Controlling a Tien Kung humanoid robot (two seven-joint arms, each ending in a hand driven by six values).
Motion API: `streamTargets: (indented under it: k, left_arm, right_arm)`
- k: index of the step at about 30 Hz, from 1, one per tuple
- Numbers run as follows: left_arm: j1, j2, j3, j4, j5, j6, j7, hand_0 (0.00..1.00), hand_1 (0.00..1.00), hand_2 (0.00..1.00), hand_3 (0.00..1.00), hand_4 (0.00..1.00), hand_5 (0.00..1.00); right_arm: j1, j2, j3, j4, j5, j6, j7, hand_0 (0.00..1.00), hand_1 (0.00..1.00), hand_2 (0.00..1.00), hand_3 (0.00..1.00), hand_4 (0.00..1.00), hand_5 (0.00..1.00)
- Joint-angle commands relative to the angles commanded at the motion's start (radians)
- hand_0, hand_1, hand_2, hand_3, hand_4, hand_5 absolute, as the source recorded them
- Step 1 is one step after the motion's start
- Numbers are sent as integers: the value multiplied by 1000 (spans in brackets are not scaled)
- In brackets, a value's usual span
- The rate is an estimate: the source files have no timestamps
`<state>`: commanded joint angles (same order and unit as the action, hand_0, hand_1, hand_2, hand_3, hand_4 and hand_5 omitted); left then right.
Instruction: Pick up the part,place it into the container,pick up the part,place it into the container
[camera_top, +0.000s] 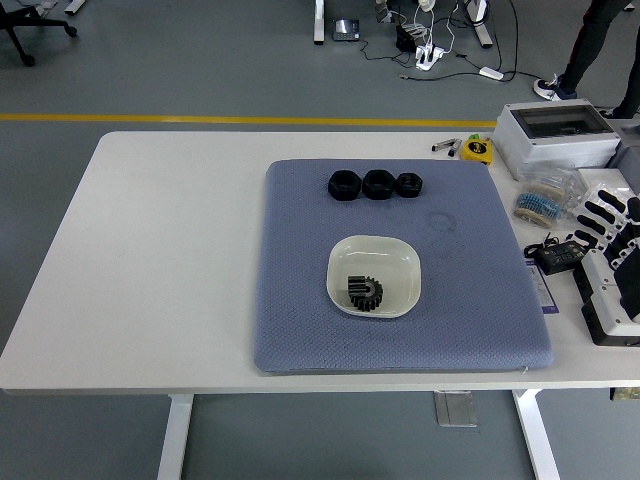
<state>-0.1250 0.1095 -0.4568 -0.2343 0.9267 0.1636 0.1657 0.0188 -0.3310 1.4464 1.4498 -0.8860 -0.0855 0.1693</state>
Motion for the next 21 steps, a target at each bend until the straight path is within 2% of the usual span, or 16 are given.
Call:
streamTargets:
  k: [6, 21]
  left_arm:
    - [-3, 0, 1, 1, -3, 2, -2, 700, 709, 745, 643, 668, 655]
    - [3, 5, -28, -1, 59, -16, 9, 700, 706, 741, 642, 666, 658]
  right_arm:
    - [5, 5, 2, -8, 2, -10, -4, 816, 798, 828, 850, 998, 859]
    - [9, 29, 3, -22, 0, -10, -12, 807, 793, 825, 836, 998, 854]
